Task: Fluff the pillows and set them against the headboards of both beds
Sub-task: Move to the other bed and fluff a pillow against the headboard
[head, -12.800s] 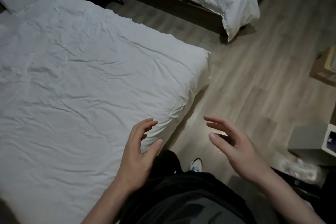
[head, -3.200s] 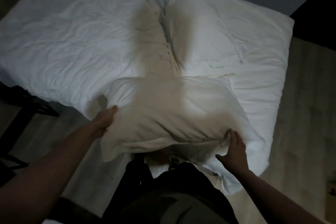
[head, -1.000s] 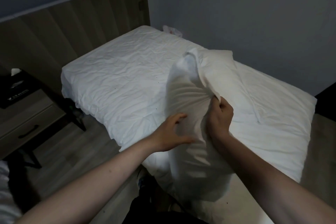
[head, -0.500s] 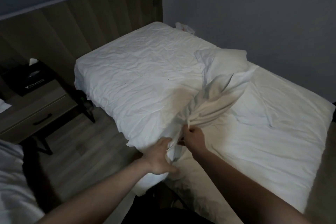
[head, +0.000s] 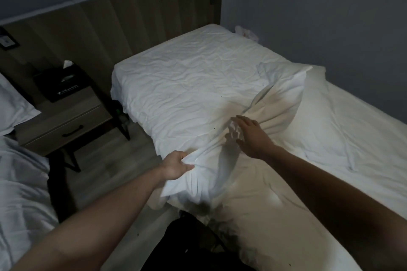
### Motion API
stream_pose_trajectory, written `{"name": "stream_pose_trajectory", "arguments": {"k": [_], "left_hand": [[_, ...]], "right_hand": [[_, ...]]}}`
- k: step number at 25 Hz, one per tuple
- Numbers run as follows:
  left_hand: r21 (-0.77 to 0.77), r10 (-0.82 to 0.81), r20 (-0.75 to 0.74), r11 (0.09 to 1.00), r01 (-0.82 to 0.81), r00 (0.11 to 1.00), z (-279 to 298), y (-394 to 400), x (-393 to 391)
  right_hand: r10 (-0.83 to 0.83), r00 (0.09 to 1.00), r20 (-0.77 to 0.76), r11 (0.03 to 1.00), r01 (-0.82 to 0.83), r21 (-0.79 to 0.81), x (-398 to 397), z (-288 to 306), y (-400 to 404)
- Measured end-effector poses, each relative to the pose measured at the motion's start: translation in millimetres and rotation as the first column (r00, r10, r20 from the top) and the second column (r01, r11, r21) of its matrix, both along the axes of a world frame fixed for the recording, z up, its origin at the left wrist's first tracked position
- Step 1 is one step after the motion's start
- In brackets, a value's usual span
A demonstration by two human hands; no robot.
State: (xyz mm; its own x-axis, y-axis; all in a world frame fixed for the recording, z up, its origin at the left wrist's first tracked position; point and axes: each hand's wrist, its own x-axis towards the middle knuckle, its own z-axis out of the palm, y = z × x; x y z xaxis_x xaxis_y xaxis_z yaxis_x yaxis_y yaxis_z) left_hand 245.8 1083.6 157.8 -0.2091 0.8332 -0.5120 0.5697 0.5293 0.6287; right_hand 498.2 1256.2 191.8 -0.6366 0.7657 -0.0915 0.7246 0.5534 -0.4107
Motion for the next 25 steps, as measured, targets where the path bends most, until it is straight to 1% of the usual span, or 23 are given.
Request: {"name": "stream_pose_trajectory", "arguments": {"k": [1,2,4,6,7,8,10,11,13,14,15,17,18,21,23,25], "left_hand": [[-0.012,0.024,0.02,1.0,-0.024,0.999,-2.6,1.6,-5.2],[-0.026,0.044,0.031,0.999,-0.043,0.999,-2.6,4.0,-11.9],[-0.035,0.081,0.044,0.996,-0.079,0.996,-3.3,10.2,-32.6],[-0.008,0.101,0.038,0.995,-0.101,0.994,-1.6,17.6,-57.6],[0.005,0.118,0.05,0.993,-0.118,0.992,-2.3,21.7,-70.1],[0.021,0.14,0.078,0.99,-0.142,0.987,-6.5,26.3,-82.3],[0.016,0.15,0.116,0.988,-0.152,0.982,-14.1,33.0,-104.8],[-0.016,0.112,0.12,0.994,-0.111,0.986,-18.7,33.9,-115.2],[-0.127,-0.026,0.126,0.991,0.043,0.992,-26.3,32.3,-140.7],[-0.146,-0.066,0.124,0.986,0.084,0.99,-29.1,32.3,-156.9],[-0.13,-0.054,0.126,0.989,0.071,0.991,-28.4,34.5,-177.1],[-0.052,0.058,0.13,0.997,-0.052,0.99,-22.2,49.1,-215.9],[0.011,0.089,0.112,0.996,-0.091,0.99,-12.6,64.2,-234.8],[0.161,0.193,0.043,0.967,-0.198,0.98,35.6,116.5,-286.0],[0.273,0.251,0.02,0.93,-0.247,0.968,65.1,150.6,-323.9],[0.348,0.279,0.014,0.899,-0.267,0.96,88.1,177.3,-361.5]], "right_hand": [[0.083,0.991,0.104,0.997,-0.083,-0.003,-10.2,-1.3,11.5],[0.125,0.969,0.211,0.992,-0.122,-0.026,-19.8,-1.8,19.3],[0.122,0.919,0.374,0.992,-0.111,-0.052,-31.6,-3.6,30.8],[0.09,0.895,0.437,0.993,-0.117,0.034,-40.2,-1.7,41.4],[0.069,0.899,0.433,0.988,-0.122,0.095,-45.6,-2.7,48.1],[0.053,0.906,0.419,0.986,-0.114,0.122,-52.4,-2.4,55.2],[0.012,0.933,0.36,0.995,-0.047,0.088,-72.9,-3.7,70.9],[-0.007,0.946,0.325,0.998,-0.012,0.056,-84.7,-4.3,77.9],[-0.047,0.964,0.26,0.999,0.04,0.03,-110.3,-4.4,86.9],[-0.073,0.97,0.23,0.997,0.069,0.023,-122.7,-4.2,90.2],[-0.101,0.976,0.191,0.995,0.098,0.025,-136.9,-4.8,96.0],[-0.175,0.981,0.085,0.984,0.172,0.039,-162.4,-2.6,107.2],[-0.216,0.976,0.016,0.975,0.215,0.051,-176.2,1.9,115.1],[-0.337,0.919,-0.206,0.936,0.35,0.028,-218.6,18.1,144.6],[-0.355,0.887,-0.295,0.93,0.368,-0.011,-251.0,32.3,161.1],[-0.303,0.887,-0.348,0.944,0.329,0.016,-283.4,42.6,175.0]]}}
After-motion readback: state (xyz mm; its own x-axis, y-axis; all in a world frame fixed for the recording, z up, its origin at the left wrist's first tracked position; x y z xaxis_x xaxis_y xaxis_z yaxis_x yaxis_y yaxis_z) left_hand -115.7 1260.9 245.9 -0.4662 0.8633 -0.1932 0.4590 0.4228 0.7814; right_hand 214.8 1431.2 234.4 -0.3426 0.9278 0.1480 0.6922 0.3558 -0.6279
